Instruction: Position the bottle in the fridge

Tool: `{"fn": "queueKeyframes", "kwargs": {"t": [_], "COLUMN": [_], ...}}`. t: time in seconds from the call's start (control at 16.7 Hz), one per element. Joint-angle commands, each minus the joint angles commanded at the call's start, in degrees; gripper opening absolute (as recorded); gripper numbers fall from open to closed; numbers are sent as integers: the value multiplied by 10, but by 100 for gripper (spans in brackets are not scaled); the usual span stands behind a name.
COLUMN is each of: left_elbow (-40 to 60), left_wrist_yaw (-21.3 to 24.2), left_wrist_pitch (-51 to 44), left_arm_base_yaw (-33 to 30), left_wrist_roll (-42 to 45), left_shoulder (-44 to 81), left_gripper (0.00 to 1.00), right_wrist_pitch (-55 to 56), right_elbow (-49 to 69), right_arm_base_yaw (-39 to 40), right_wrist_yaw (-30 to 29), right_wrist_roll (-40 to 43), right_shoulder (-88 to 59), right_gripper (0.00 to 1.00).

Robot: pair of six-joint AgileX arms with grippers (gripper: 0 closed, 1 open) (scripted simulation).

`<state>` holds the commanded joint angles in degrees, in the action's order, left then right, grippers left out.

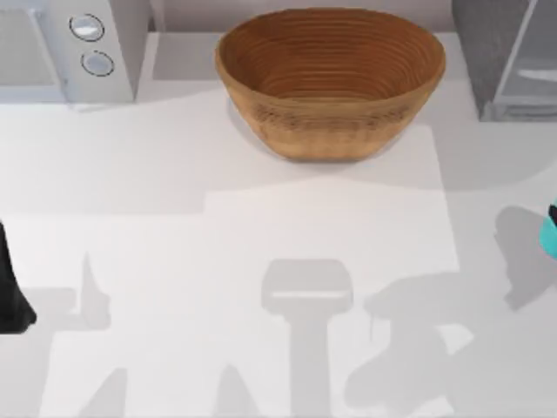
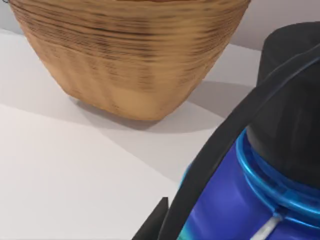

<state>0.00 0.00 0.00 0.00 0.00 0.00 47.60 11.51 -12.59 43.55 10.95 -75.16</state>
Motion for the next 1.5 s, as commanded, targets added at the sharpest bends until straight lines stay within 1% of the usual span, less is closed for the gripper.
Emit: {"fn": "queueKeyframes", "kwargs": {"t": [0.3, 0.6, 0.84, 0.96, 1.08, 1.5], "left_elbow": [0, 0, 0, 0, 0, 0], "left_wrist_yaw": [0, 0, 0, 0, 0, 0], "left_wrist_pitch": [0, 0, 0, 0, 0, 0], "left_arm_base_yaw": [0, 0, 0, 0, 0, 0], "left_wrist_roll": [0, 0, 0, 0, 0, 0], "left_shoulder": [0, 0, 0, 0, 0, 0], "left_gripper": [100, 100, 100, 100, 100, 100], "right_wrist_pitch": [-168, -328, -425, -456, -474, -471], "right_elbow": [-38, -77, -102, -110, -115, -111], "right_arm_base_yaw": [20, 60, 99, 115, 124, 123], "right_wrist_yaw": [-145, -293, -386, -416, -433, -433], "right_wrist_roll": [-48, -85, -102, -107, -109, -110], "right_shoulder": [251, 512, 674, 723, 748, 743], "right_gripper": [1, 1, 1, 1, 1, 1]}}
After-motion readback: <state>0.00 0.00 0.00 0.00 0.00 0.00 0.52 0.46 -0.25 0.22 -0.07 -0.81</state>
